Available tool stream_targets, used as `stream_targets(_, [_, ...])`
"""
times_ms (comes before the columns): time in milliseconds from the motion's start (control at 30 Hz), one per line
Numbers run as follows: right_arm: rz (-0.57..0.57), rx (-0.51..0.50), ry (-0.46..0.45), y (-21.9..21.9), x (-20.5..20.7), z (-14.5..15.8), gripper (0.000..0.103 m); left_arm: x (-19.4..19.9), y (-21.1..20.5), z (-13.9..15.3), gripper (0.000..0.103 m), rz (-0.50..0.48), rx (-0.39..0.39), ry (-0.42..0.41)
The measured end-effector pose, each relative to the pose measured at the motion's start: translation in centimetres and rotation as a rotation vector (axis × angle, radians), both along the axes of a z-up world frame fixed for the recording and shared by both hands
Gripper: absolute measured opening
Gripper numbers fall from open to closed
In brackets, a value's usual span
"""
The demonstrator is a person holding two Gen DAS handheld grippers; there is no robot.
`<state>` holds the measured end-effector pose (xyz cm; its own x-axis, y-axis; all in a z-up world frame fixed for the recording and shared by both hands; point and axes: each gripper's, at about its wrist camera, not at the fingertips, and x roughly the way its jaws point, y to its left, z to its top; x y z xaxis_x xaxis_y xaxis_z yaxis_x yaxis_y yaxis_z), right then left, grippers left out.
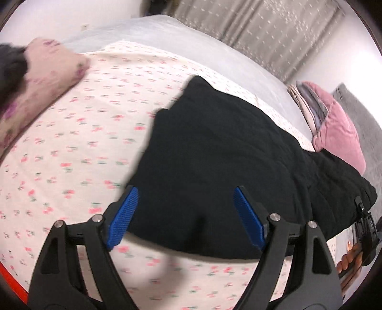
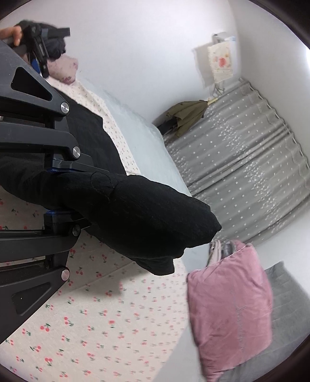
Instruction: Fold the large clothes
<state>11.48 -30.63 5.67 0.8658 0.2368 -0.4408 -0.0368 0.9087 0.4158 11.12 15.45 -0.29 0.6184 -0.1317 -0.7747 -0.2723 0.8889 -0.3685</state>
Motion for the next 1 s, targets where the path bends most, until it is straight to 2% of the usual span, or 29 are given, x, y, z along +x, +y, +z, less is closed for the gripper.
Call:
stream_targets(100, [0.029, -0.137, -0.053, 4.1, 0.1, 2.0, 0.018, -1.3, 3.4, -0.6, 0.082, 0.06, -0.053, -0.006])
stream_targets(200, [0.098, -0.295, -0.162, 10.9, -0.6, 4.6, 0.017, -1.8, 5.9, -0.9, 0.082, 0.104, -0.125, -0.021])
stream_targets(267, [0.193, -0.451, -0.255, 17.8, -1.8, 5.7, 0.017, -2.2, 7.2, -0.9, 0.082, 0.132, -0.159, -0.037])
stream_targets(333, [0.304, -0.603, -0.303, 24.5, -2.7, 5.0, 0.017, -2.6, 8.2, -0.7, 0.082, 0.15, -0.197, -0.053])
stream_targets(433, [0.492, -0.763, -0.293, 33.2, -3.6, 0.7, 0.017, -3.0, 9.8, -0.7, 0.082, 0.184, -0.265, -0.082])
stream_targets(500, [0.628, -0.869, -0.224, 38.0, -3.9, -4.4, 0.017, -3.1, 10.3, -1.0, 0.082, 0.205, -0.276, -0.082])
stream_targets(567, [0.722, -0.999, -0.092, 41.4, -3.8, -10.9, 0.021, -2.8, 10.6, -1.4, 0.082, 0.209, -0.256, -0.059])
stream_targets(633, [0.68, -1.107, -0.176, 42.3, -5.1, -13.4, 0.025, -2.6, 10.7, -1.8, 0.082, 0.2, -0.261, -0.044])
stream_targets(667, [0.656, -1.126, -0.201, 42.3, -5.6, -13.4, 0.027, -2.6, 10.8, -2.0, 0.082, 0.194, -0.275, -0.039])
stream_targets(733, [0.692, -1.043, -0.157, 41.3, -5.4, -11.7, 0.034, -2.4, 10.9, -2.0, 0.082, 0.178, -0.308, -0.044])
stream_targets(800, [0.761, -0.935, -0.081, 39.8, -5.1, -9.5, 0.048, -2.1, 10.6, -1.7, 0.082, 0.161, -0.313, -0.057])
stream_targets(833, [0.791, -0.871, -0.053, 38.7, -5.2, -8.1, 0.062, -2.0, 10.3, -1.5, 0.082, 0.151, -0.308, -0.061])
stream_targets(867, [0.805, -0.825, -0.053, 37.7, -5.4, -7.0, 0.07, -1.8, 9.9, -1.3, 0.082, 0.139, -0.301, -0.066])
stream_targets(933, [0.819, -0.729, -0.077, 34.9, -6.3, -4.6, 0.076, -1.6, 9.0, -0.9, 0.082, 0.11, -0.281, -0.075])
stream_targets(1000, [0.802, -0.65, -0.057, 31.6, -6.1, -3.1, 0.076, -1.4, 7.7, -0.2, 0.082, 0.079, -0.24, -0.089])
